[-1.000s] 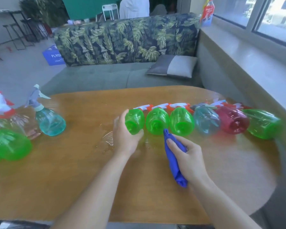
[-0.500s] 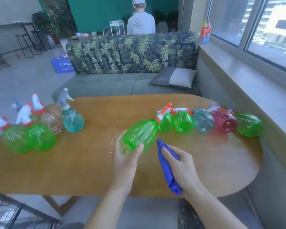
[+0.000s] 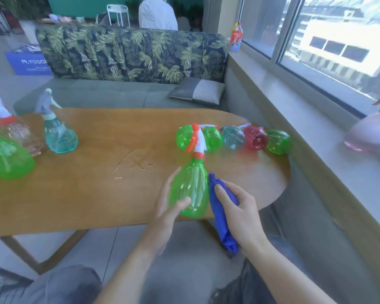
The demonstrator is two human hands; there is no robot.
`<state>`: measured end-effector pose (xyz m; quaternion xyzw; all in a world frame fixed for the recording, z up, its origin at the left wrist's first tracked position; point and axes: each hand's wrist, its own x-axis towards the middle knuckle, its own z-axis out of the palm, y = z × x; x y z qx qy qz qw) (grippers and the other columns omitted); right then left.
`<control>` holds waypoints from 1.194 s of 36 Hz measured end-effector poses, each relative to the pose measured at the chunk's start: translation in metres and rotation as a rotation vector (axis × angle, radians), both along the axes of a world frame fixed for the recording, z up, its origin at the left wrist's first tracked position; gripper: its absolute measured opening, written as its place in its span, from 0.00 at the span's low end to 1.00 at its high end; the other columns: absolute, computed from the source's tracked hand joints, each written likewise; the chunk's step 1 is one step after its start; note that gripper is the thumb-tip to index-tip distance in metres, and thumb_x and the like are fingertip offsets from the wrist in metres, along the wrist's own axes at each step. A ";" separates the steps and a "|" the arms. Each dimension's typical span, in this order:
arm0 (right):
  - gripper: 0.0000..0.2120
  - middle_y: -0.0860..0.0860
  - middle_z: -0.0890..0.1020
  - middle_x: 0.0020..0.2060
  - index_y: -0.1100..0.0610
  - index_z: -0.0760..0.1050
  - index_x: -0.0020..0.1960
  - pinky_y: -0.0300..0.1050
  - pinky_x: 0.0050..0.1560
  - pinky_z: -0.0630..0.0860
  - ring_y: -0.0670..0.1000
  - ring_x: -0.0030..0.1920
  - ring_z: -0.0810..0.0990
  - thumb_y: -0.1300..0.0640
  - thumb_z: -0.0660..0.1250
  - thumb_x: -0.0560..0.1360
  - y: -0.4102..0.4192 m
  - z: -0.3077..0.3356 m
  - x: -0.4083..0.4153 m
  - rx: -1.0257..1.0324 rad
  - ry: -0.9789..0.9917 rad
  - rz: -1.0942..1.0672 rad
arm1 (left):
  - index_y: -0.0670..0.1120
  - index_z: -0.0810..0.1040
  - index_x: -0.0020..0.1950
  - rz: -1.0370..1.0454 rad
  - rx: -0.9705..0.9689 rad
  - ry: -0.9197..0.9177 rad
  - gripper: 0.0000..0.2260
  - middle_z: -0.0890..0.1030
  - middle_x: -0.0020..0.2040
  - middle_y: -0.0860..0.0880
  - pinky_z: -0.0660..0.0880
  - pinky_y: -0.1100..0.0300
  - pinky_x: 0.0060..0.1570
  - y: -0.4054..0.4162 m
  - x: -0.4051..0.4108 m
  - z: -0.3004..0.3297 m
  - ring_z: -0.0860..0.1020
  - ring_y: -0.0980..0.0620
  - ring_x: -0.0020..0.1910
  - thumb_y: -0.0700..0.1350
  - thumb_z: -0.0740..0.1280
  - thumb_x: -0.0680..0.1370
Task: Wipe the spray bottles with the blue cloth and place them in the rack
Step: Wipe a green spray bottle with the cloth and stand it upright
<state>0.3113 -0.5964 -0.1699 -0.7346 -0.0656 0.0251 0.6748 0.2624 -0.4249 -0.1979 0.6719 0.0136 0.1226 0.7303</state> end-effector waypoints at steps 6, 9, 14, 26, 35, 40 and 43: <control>0.19 0.45 0.86 0.52 0.34 0.83 0.54 0.50 0.63 0.77 0.47 0.56 0.82 0.59 0.64 0.83 0.001 0.006 -0.012 -0.078 -0.095 0.069 | 0.63 0.75 0.77 0.129 -0.111 0.025 0.26 0.77 0.77 0.56 0.68 0.31 0.77 -0.009 -0.001 0.004 0.74 0.50 0.78 0.69 0.63 0.81; 0.22 0.44 0.85 0.53 0.35 0.84 0.55 0.42 0.61 0.76 0.44 0.57 0.82 0.63 0.66 0.81 -0.001 0.018 -0.011 -0.107 -0.187 0.073 | 0.65 0.75 0.76 0.180 -0.138 -0.013 0.28 0.76 0.77 0.58 0.67 0.32 0.78 -0.011 -0.003 0.004 0.72 0.52 0.79 0.74 0.62 0.80; 0.13 0.45 0.84 0.53 0.48 0.83 0.63 0.31 0.58 0.72 0.45 0.58 0.82 0.60 0.71 0.81 0.001 0.052 0.012 -0.181 -0.441 0.057 | 0.63 0.77 0.76 0.171 -0.173 -0.075 0.31 0.77 0.78 0.55 0.66 0.32 0.79 -0.011 -0.006 0.010 0.72 0.50 0.80 0.76 0.63 0.78; 0.15 0.42 0.72 0.49 0.40 0.80 0.67 0.40 0.51 0.73 0.44 0.49 0.76 0.41 0.60 0.84 0.040 0.041 0.024 -0.568 -0.625 0.104 | 0.62 0.79 0.74 0.230 -0.235 -0.112 0.31 0.78 0.76 0.53 0.67 0.33 0.78 -0.016 -0.004 0.016 0.73 0.49 0.79 0.76 0.64 0.77; 0.14 0.50 0.71 0.51 0.46 0.81 0.66 0.45 0.43 0.75 0.47 0.43 0.74 0.47 0.63 0.84 0.036 0.030 0.006 -0.675 -0.908 0.237 | 0.50 0.80 0.75 0.228 -0.347 -0.063 0.42 0.81 0.73 0.45 0.68 0.30 0.76 -0.012 -0.007 0.013 0.77 0.41 0.75 0.79 0.66 0.73; 0.15 0.48 0.70 0.51 0.46 0.82 0.66 0.38 0.38 0.69 0.47 0.42 0.72 0.45 0.60 0.85 0.031 0.026 -0.010 -0.729 -1.037 0.374 | 0.59 0.80 0.75 0.205 -0.360 -0.027 0.41 0.80 0.73 0.42 0.69 0.30 0.75 -0.002 -0.006 0.009 0.77 0.36 0.74 0.83 0.61 0.71; 0.16 0.48 0.70 0.50 0.48 0.82 0.65 0.33 0.41 0.63 0.44 0.41 0.67 0.45 0.59 0.86 0.023 0.024 -0.012 -0.726 -1.074 0.480 | 0.60 0.78 0.76 0.164 -0.391 -0.042 0.43 0.78 0.75 0.42 0.68 0.29 0.75 0.002 -0.006 0.008 0.76 0.34 0.75 0.85 0.57 0.71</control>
